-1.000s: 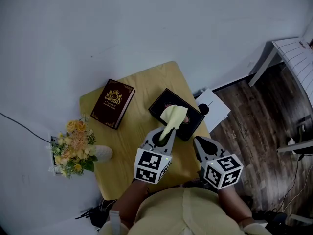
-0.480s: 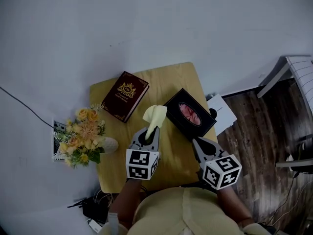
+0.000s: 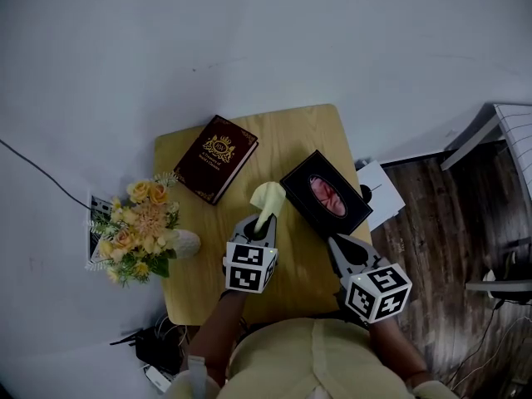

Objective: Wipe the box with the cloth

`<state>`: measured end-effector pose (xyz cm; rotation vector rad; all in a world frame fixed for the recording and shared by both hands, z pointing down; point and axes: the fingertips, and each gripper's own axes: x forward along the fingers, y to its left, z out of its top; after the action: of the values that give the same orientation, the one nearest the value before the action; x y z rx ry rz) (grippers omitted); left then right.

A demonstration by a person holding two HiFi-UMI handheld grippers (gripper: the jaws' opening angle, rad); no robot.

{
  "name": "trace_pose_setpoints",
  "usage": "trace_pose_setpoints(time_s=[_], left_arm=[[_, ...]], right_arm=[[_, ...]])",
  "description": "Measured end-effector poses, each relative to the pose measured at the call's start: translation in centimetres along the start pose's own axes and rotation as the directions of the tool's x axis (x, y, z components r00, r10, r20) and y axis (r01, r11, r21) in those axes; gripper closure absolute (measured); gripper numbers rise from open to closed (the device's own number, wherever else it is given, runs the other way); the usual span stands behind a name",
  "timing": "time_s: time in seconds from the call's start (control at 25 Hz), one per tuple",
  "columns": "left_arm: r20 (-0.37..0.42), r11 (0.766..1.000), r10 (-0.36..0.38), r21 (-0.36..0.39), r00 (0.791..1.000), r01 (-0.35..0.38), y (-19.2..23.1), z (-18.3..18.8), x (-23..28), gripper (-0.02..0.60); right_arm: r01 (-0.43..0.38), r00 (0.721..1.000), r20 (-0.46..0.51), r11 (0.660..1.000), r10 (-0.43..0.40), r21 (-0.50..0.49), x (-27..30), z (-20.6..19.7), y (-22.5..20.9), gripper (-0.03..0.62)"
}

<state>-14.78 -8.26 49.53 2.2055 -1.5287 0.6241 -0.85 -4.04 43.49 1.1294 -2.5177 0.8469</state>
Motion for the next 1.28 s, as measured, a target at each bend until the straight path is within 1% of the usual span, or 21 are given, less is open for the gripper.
trace_pose_setpoints(time_s=[0.28,0.64,0.92,1.12,1.28], left_arm=[[-0.012,0.996,-0.082,0.036,0.997,0.082,-2.6,0.0,1.3,0.546],[-0.027,0.982,-0.164,0.085,0.986,0.166,-6.0,0.0,1.2,0.546],[-0.045,0.963,-0.238,0.116,0.970,0.242,-8.7,-0.5,0.7,0.546],[-0.054,0.949,-0.278,0.142,0.959,0.283,-10.4,-1.0,0.6,0.546],[-0.075,0.926,-0.335,0.158,0.939,0.343,-12.2,-1.3,0.5,0.546]], right_arm=[[0.030,1.000,-0.003,0.999,-0.030,0.020,-0.8,-0.6,-1.1,0.563],[0.063,0.998,0.011,0.997,-0.064,0.044,-2.1,-1.3,-1.8,0.563],[0.083,0.996,0.022,0.995,-0.084,0.059,-3.0,-1.9,-1.8,0.563],[0.109,0.993,0.031,0.991,-0.111,0.073,-4.0,-2.4,-2.0,0.563],[0.130,0.990,0.042,0.988,-0.134,0.086,-4.8,-2.8,-2.2,0.563]])
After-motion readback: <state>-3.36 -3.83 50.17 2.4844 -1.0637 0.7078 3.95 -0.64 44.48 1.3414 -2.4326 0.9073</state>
